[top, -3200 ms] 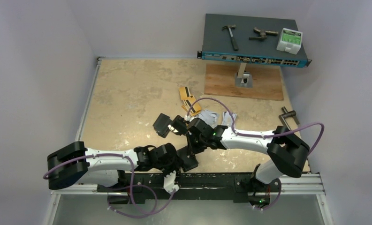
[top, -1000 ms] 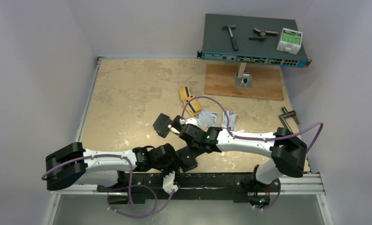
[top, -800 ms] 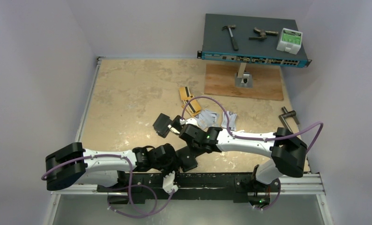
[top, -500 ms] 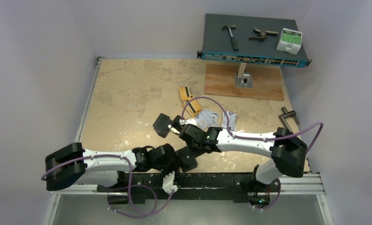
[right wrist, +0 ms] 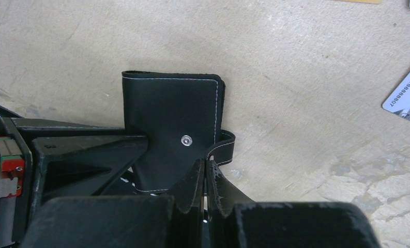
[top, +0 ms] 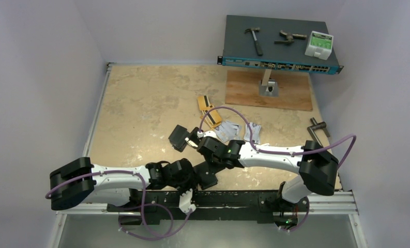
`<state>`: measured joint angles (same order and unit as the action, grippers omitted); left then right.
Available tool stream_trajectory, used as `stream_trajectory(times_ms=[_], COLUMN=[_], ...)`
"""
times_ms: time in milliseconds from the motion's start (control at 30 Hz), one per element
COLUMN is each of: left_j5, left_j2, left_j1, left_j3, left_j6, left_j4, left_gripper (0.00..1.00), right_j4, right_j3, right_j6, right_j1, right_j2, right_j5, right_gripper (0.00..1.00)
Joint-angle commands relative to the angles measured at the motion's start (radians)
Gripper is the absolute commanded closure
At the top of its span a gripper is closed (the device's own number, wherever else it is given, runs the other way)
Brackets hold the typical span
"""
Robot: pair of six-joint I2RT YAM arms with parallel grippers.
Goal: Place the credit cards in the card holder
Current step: Close the card holder at the corner of the board.
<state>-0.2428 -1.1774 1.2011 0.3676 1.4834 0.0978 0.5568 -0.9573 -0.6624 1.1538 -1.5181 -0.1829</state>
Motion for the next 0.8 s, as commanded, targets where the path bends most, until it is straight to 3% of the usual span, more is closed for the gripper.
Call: stream_trajectory(times_ms=[0,767], left_j5=[-0.027,-0.027], left_j2=[0.003,0.011], left_j1=[0.005,0.006], left_j3=[-0.013,-0.018], left_j6=[-0.008,-0.003], left_j4=[0.027,0.027], left_gripper=[1.00,1.00], right_j4=[-0.059,-0.129], right_j3=[-0.017,0.009], right_j6=[-0.007,0.015], right_j1=[0.007,0.007], right_j2=[-0.003,-0.077], right_j5=[0.029,0.086], right_gripper=[1.00,1.00])
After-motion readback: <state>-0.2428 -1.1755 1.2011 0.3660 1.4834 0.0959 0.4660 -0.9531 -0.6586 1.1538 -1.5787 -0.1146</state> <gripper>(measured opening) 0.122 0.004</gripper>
